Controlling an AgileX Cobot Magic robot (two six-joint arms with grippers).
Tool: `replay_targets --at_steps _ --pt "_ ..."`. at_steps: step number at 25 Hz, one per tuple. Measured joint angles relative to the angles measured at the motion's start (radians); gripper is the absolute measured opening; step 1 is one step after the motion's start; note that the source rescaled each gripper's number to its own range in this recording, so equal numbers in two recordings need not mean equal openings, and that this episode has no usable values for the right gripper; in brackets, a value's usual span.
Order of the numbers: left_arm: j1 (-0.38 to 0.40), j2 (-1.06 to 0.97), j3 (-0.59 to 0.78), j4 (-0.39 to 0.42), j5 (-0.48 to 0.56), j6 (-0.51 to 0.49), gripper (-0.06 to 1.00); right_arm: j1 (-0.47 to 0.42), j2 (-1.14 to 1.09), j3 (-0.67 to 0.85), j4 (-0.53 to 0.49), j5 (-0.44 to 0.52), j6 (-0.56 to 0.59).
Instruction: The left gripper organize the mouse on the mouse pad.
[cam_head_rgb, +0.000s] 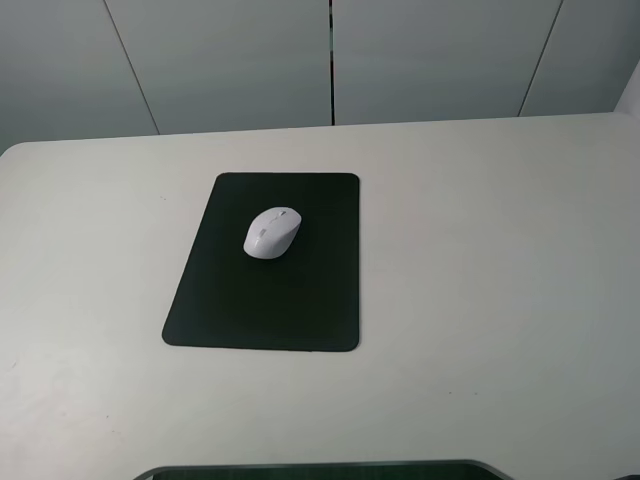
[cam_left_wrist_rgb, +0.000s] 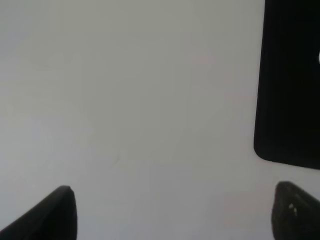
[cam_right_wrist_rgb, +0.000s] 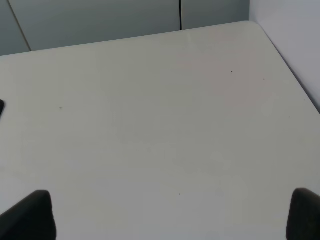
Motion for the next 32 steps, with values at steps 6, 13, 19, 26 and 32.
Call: replay_targets --at_steps 6,13,19,26,32 --pt "0.096 -0.181 0.027 -0.010 0.000 0.106 0.99 0.000 0.000 0.000 0.000 0.000 0.000" --pt "0.192 -0.347 0.040 -0.043 0.000 0.128 0.99 0.000 0.000 0.000 0.000 0.000 0.000" --pt "0.197 -0.371 0.101 -0.082 -0.006 0.131 0.99 0.000 0.000 0.000 0.000 0.000 0.000" --pt "0.197 -0.371 0.120 -0.093 -0.071 0.184 0.99 0.000 0.000 0.000 0.000 0.000 0.000" --pt "0.197 -0.371 0.155 -0.093 -0.133 0.217 0.99 0.000 0.000 0.000 0.000 0.000 0.000"
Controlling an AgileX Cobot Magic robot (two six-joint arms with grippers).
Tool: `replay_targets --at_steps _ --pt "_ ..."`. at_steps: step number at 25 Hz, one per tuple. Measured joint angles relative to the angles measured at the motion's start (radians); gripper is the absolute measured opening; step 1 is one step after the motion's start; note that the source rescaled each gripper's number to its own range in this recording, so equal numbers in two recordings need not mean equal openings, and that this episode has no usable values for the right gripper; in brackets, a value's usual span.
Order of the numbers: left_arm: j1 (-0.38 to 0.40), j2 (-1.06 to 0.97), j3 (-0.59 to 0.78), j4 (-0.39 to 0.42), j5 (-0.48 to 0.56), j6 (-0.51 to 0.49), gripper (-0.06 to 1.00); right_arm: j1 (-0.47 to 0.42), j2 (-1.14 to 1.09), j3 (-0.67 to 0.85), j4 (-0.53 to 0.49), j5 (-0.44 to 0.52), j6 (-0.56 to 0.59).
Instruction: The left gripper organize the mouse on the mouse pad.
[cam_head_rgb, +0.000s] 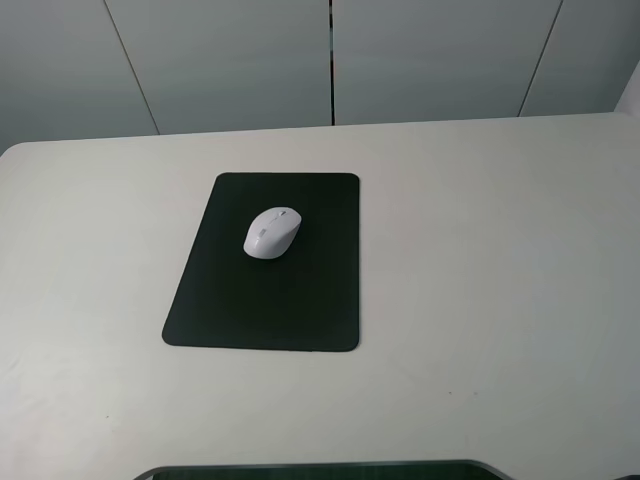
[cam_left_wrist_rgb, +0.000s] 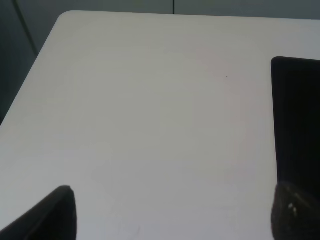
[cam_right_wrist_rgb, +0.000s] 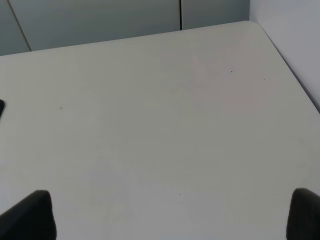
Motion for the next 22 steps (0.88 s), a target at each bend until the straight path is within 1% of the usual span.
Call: replay_targets --at_steps 10,16,22 --pt "0.000 0.000 0.002 0.002 -0.003 0.011 0.99 0.000 0.000 0.000 0.000 0.000 0.000" --pt "-0.030 0.000 0.002 0.002 -0.003 0.009 0.99 0.000 0.000 0.000 0.000 0.000 0.000" --pt "-0.032 0.000 0.002 0.010 -0.003 -0.007 0.99 0.000 0.000 0.000 0.000 0.000 0.000"
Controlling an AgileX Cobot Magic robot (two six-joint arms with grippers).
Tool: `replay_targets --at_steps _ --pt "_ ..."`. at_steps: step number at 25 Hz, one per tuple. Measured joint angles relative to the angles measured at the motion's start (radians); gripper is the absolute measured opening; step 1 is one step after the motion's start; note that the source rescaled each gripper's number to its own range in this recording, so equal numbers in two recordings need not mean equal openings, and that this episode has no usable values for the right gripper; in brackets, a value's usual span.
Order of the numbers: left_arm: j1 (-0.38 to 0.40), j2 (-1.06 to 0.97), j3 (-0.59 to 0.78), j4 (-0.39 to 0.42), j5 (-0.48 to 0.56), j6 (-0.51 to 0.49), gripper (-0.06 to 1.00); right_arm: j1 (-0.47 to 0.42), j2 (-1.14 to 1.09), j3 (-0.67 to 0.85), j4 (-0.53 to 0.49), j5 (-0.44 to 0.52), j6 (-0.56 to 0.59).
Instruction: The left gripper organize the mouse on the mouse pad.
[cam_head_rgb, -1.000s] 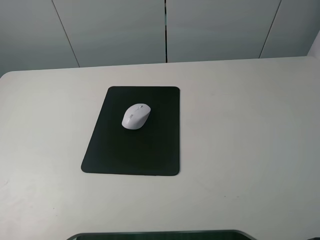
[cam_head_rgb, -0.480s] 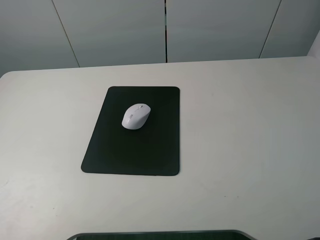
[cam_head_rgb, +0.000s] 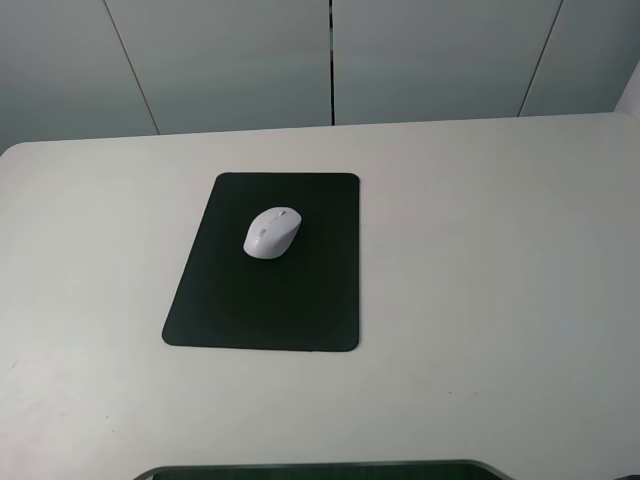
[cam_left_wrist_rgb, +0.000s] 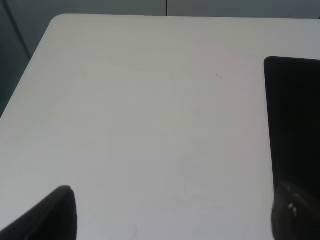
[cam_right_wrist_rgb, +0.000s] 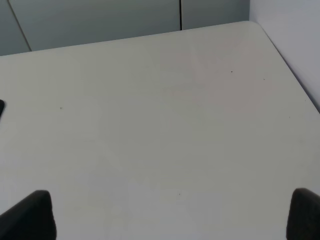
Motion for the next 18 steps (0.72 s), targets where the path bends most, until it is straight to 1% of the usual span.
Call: replay_targets --at_steps 18 --pt "0.000 0.000 0.000 0.000 0.000 -0.010 0.99 0.000 0.000 0.000 0.000 0.000 0.000"
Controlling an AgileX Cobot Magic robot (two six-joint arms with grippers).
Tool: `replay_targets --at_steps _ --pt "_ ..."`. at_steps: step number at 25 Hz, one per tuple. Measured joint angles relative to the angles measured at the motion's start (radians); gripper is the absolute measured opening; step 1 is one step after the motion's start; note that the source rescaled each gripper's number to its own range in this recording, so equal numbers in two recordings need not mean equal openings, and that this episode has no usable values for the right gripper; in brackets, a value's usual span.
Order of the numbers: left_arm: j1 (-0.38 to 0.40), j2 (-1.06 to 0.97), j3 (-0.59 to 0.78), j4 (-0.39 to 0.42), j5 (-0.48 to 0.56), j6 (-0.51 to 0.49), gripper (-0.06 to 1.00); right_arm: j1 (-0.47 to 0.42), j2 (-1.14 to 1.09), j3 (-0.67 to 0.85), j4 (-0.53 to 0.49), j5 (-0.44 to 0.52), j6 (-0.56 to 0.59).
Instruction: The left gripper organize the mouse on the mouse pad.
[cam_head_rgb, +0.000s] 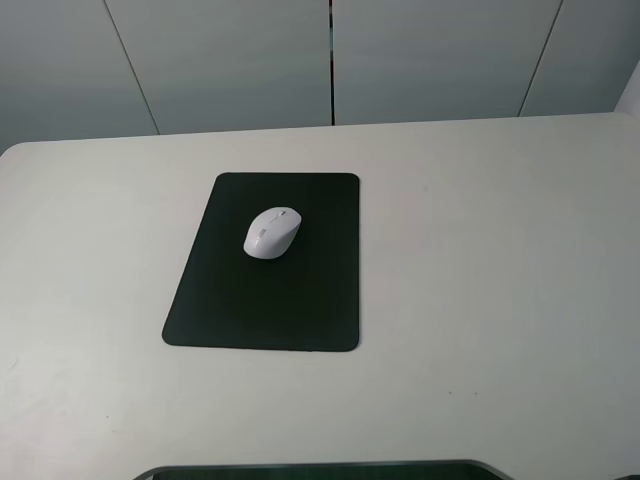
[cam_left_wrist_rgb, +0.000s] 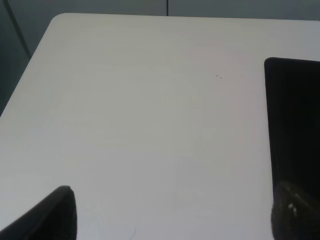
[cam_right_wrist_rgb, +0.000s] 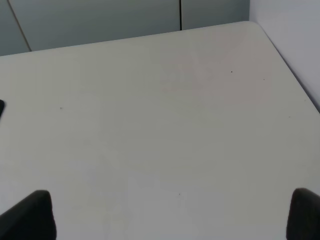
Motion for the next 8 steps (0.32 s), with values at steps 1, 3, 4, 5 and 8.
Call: replay_targets --at_steps 1,3,4,5,8 --pt "0.000 0.000 0.000 0.000 0.000 0.000 0.99 0.000 0.000 0.000 0.000 0.000 0.000" --pt "0.000 0.000 0.000 0.000 0.000 0.000 0.99 0.000 0.000 0.000 0.000 0.000 0.000" --pt "0.000 0.000 0.000 0.000 0.000 0.000 0.99 0.000 0.000 0.000 0.000 0.000 0.000" --pt "0.000 0.000 0.000 0.000 0.000 0.000 0.99 0.000 0.000 0.000 0.000 0.000 0.000" --pt "0.000 0.000 0.000 0.000 0.000 0.000 0.99 0.000 0.000 0.000 0.000 0.000 0.000"
